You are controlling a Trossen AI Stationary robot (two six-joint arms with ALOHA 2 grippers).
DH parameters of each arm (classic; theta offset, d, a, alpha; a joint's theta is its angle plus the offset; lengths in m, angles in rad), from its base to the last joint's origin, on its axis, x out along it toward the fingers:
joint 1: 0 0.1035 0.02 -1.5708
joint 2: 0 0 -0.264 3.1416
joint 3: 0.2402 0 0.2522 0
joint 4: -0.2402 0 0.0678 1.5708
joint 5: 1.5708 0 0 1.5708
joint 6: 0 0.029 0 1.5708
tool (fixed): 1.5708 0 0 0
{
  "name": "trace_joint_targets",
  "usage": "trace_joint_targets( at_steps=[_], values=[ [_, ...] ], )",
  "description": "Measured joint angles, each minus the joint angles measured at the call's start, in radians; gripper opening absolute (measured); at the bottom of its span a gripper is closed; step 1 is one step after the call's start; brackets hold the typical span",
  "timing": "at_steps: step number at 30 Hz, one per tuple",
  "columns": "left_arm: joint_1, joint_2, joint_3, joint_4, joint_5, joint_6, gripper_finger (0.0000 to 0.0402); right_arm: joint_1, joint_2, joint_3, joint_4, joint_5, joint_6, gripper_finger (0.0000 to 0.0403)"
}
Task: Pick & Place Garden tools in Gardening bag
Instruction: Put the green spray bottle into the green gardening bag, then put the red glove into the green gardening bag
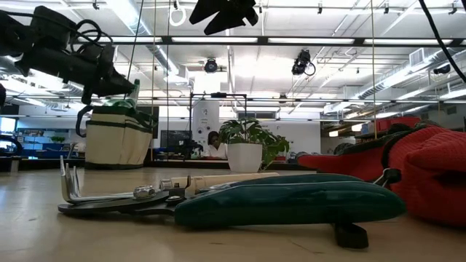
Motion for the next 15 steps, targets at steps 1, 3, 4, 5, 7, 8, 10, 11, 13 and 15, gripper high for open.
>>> trace_joint_targets(
  at_steps=[1,3,4,5,7,8,10,11,13,15],
  values=[
    [0.0,0.0,0.0,-0.006,0.006,0.009,0.0088,0.0,0.0,0.0,0.0,0.0,0.001,0.0275],
    [0.0,0.0,0.0,-0.012,0.033,0.009,0.0088,0.0,0.0,0.0,0.0,-0.001,0.004,0.0275],
    [0.0,0.0,0.0,-0.016,0.053,0.009,0.0088,0.0,0.0,0.0,0.0,0.0,0.004,0.0275],
    [0.0,0.0,0.0,-0.023,0.069,0.009,0.0088,0.0,0.0,0.0,0.0,0.0,0.004,0.0275],
    [0.0,0.001,0.0,-0.053,0.092,0.005,0.0089,0.0,0.0,0.0,0.001,0.0,0.004,0.0275],
    [0.0,0.001,0.0,-0.069,0.099,0.005,0.0089,0.0,0.0,0.0,0.0,0.0,0.004,0.0275],
    [0.0,0.0,0.0,-0.092,0.101,0.015,0.0087,0.0,0.0,0.0,0.0,0.0,0.007,0.0275],
    [0.0,0.001,0.0,-0.098,0.1,0.021,0.0085,0.0,0.0,0.0,0.001,0.0,0.008,0.0275],
    [0.0,0.0,0.0,-0.099,0.098,0.012,0.0082,0.0,0.0,0.0,0.001,0.0,0.009,0.0275],
    [0.0,-0.001,0.0,-0.096,0.102,0.01,0.0081,0.0,0.0,0.0,0.0,-0.001,0.009,0.0275]
  ],
)
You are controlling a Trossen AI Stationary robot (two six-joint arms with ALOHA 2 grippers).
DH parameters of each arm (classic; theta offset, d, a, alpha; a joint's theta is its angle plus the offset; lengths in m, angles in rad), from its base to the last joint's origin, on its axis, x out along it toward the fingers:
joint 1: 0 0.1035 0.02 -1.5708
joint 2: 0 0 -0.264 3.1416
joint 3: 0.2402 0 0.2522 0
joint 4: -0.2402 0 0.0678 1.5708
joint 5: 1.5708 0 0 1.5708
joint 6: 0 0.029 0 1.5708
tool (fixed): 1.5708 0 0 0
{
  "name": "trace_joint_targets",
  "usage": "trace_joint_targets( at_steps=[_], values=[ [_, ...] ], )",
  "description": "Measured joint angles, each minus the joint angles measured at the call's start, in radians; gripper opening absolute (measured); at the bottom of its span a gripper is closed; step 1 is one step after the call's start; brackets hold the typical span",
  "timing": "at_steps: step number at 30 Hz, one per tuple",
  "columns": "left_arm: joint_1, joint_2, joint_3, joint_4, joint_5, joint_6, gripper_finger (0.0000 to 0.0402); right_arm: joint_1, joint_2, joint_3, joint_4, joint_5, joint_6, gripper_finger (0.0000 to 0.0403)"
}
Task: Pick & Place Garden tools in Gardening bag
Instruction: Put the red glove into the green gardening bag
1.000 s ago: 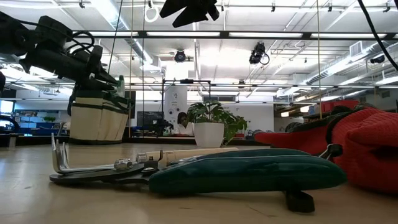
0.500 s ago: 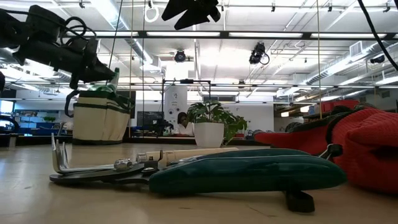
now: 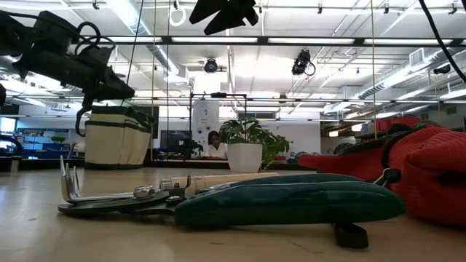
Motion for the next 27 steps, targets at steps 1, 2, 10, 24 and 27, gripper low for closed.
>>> trace_joint_targets(
  at_steps=[1,2,10,24,27],
  values=[
    [0.0,-0.002,0.0,0.0,0.0,0.0,0.0081,0.0,0.0,0.0,0.0,0.0,0.001,0.0275],
    [0.0,-0.006,0.0,0.0,0.0,0.0,0.0081,0.0,0.0,0.0,0.0,0.0,0.001,0.0275],
    [0.0,-0.056,0.0,0.015,0.081,-0.086,0.008,0.0,0.0,0.0,0.0,0.0,0.001,0.0275],
    [-0.075,-0.246,0.0,0.106,0.472,-0.283,0.008,0.003,0.0,0.0,-0.04,-0.053,0.037,0.0275],
    [-0.126,-0.28,0.0,0.138,0.495,-0.338,0.008,0.004,0.0,0.0,-0.049,-0.063,0.051,0.0275]
  ],
)
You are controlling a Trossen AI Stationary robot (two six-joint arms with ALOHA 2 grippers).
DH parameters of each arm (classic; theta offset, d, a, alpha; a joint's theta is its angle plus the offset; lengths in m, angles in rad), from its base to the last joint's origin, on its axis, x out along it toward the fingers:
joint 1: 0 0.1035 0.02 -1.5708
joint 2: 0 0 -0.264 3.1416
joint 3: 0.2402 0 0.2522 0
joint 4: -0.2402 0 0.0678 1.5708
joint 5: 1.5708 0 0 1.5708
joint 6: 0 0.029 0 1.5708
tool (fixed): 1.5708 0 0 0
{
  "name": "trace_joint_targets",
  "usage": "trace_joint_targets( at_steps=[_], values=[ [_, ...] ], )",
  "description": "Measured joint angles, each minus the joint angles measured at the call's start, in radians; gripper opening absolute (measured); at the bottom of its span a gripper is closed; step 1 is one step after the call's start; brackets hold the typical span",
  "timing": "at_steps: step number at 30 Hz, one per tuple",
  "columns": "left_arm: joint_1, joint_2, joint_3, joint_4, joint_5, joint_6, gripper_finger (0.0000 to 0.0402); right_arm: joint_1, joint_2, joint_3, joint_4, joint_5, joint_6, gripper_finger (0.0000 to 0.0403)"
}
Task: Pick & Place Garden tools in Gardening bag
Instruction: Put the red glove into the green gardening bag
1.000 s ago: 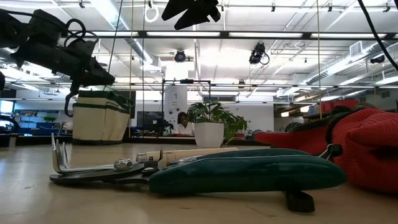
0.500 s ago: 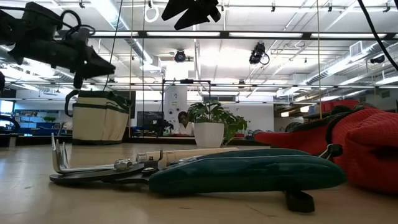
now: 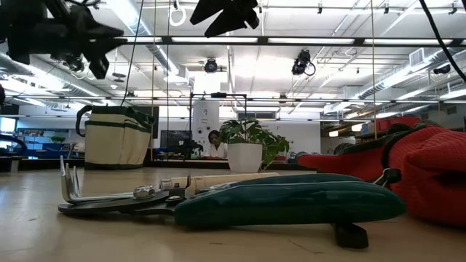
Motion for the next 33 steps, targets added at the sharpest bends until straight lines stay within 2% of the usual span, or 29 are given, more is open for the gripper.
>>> trace_joint_targets(
  at_steps=[6,12,18,24,29,33],
  values=[
    [-0.1,-0.068,0.0,0.019,0.048,-0.03,0.008,0.0,0.0,0.0,-0.008,-0.031,0.009,0.0275],
    [-0.195,-0.109,0.0,0.018,0.036,-0.037,0.008,0.0,0.0,0.0,-0.025,-0.075,0.027,0.0275],
    [-0.31,-0.114,0.0,0.0,0.008,-0.026,0.008,0.0,0.0,0.0,-0.032,-0.077,0.035,0.0275],
    [-0.448,-0.113,0.0,-0.102,-0.094,0.06,0.008,0.0,0.0,0.0,-0.032,-0.077,0.033,0.0275],
    [-0.57,-0.113,0.0,-0.223,-0.216,0.159,0.008,0.0,0.0,0.0,-0.032,-0.077,0.033,0.0275],
    [-0.669,-0.111,0.0,-0.255,-0.311,0.189,0.008,0.0,0.0,0.0,-0.032,-0.077,0.033,0.0275]
  ],
)
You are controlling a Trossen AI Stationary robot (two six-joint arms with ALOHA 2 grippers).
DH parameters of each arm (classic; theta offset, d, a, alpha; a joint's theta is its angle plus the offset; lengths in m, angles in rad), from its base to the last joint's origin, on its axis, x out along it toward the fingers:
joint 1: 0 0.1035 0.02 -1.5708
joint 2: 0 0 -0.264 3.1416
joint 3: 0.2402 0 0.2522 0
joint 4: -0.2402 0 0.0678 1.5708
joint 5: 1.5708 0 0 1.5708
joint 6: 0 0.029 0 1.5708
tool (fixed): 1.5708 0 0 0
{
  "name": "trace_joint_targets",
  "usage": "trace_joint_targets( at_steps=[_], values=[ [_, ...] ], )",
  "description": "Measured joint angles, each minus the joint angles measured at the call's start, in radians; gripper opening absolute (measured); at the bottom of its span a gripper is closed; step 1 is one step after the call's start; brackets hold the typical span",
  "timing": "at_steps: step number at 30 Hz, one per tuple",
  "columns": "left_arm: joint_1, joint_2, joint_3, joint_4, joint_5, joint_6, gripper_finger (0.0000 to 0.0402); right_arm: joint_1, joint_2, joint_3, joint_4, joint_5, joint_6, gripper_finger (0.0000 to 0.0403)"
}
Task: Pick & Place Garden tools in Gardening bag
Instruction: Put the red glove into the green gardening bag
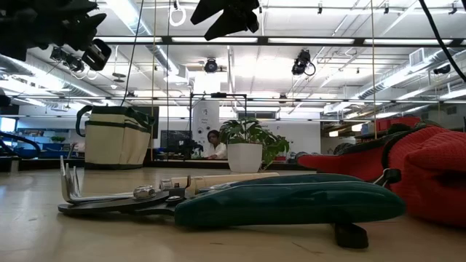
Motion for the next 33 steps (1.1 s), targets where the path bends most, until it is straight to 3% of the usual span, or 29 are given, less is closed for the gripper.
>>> trace_joint_targets(
  at_steps=[9,16,27,33],
  values=[
    [-0.246,0.012,0.0,-0.064,-0.241,0.045,0.008,0.0,0.0,0.0,0.0,0.0,0.0,0.0275],
    [-0.451,0.111,-0.001,-0.103,-0.436,0.068,0.008,0.0,0.0,0.0,-0.002,0.0,0.005,0.0275],
    [-0.696,0.252,-0.001,-0.086,-0.609,0.121,0.008,0.0,0.0,0.0,-0.036,0.0,0.032,0.0275],
    [-0.786,0.284,-0.001,-0.062,-0.725,0.097,0.008,0.0,0.0,0.0,-0.121,-0.051,0.139,0.0275]
  ],
)
